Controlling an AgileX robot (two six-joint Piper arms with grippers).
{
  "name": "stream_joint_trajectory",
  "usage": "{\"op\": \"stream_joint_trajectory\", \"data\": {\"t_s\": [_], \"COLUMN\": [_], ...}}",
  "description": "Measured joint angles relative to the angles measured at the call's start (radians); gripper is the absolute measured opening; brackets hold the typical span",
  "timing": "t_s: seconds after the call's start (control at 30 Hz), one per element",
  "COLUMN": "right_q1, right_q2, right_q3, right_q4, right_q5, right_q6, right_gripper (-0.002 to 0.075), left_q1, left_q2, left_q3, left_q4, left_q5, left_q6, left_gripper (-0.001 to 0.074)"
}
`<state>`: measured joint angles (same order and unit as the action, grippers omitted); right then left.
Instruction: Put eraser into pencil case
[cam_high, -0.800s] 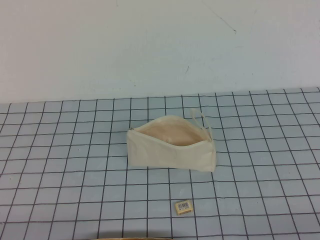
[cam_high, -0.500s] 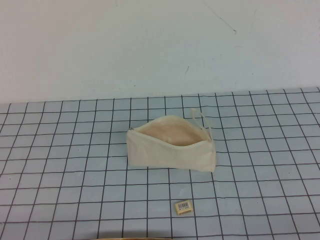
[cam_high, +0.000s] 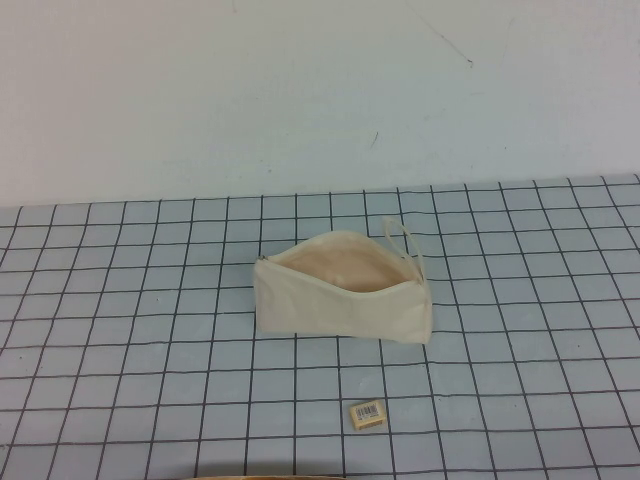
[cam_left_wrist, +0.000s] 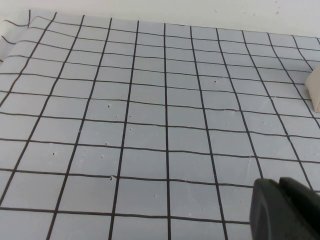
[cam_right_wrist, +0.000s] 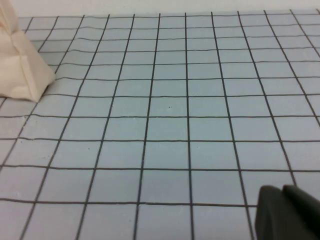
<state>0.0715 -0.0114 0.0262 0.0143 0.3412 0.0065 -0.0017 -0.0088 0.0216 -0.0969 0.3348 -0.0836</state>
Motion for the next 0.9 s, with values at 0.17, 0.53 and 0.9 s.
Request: {"op": "stream_joint_trajectory", "data": {"t_s": [0.17,0.53,0.9], "right_q1": [0.000,0.000,0.000], "right_q2": [0.000,0.000,0.011], "right_q3": [0.000,0.002,-0.126], "right_q4": [0.148,0.645,0.652], "right_q5": [0.004,0.021,0.023], "right_q6": [0.050,0.172,-0.309], "right_gripper": [-0.0001,-0.0001,-0.0001], "left_q1": [0.000,0.000,0.000], "left_q2": [0.000,0.000,0.000], "left_q3": [0.000,0.000,0.000], "left_q4": [0.000,0.000,0.000], "left_q5": [0.000,0.000,0.000], "left_q6": [0.000,0.000,0.000], "left_gripper": [-0.0001,-0.0001,-0.0001]}}
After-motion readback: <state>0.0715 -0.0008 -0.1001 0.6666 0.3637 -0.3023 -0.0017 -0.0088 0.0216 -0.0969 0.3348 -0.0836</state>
